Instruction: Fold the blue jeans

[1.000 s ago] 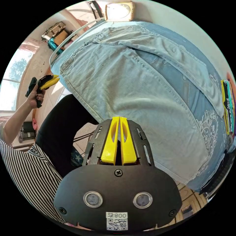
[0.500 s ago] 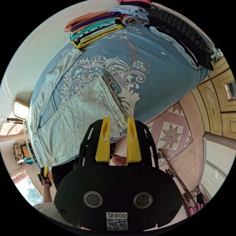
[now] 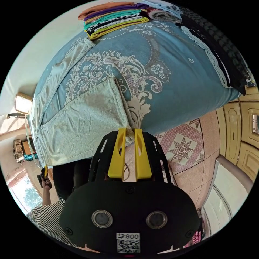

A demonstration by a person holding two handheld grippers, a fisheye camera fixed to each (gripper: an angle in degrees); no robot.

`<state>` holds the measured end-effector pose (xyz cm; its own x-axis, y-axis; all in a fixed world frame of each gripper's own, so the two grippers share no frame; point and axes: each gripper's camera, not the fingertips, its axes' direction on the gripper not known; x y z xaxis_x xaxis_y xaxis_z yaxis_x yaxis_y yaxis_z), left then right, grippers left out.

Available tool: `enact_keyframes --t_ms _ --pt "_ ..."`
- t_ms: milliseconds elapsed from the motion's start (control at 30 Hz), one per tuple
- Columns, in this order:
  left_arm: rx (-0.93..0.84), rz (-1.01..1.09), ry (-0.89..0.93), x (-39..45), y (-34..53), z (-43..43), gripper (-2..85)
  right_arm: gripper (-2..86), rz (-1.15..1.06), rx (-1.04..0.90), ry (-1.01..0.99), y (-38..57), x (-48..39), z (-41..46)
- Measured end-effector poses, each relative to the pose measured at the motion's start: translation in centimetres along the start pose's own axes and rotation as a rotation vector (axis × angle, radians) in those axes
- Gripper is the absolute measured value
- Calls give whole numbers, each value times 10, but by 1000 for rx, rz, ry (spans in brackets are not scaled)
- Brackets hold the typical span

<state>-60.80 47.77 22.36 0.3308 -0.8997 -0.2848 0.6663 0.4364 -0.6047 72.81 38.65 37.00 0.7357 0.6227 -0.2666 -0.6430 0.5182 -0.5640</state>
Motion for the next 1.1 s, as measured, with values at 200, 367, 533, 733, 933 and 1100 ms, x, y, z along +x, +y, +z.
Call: enact_keyframes --t_ms 200,367,533,733,933,1100 --pt "30 42 -88 3 3 -24 22 54 59 73 37 24 -31 4" --pt "104 177 -113 27 -14 -52 36 21 18 207 -6 44 -109 -4" --pt "119 315 -106 73 -82 -45 67 34 -443 191 -108 37 -336 34" --pt "163 381 -258 110 -168 -36 76 56 -1046 151 -179 90 -671 98" --pt "174 423 -398 121 -224 -30 73 73 -1401 166 -81 167 -921 172" --pt "125 457 -474 124 -253 -10 62 77 -1509 176 19 208 -1047 237"
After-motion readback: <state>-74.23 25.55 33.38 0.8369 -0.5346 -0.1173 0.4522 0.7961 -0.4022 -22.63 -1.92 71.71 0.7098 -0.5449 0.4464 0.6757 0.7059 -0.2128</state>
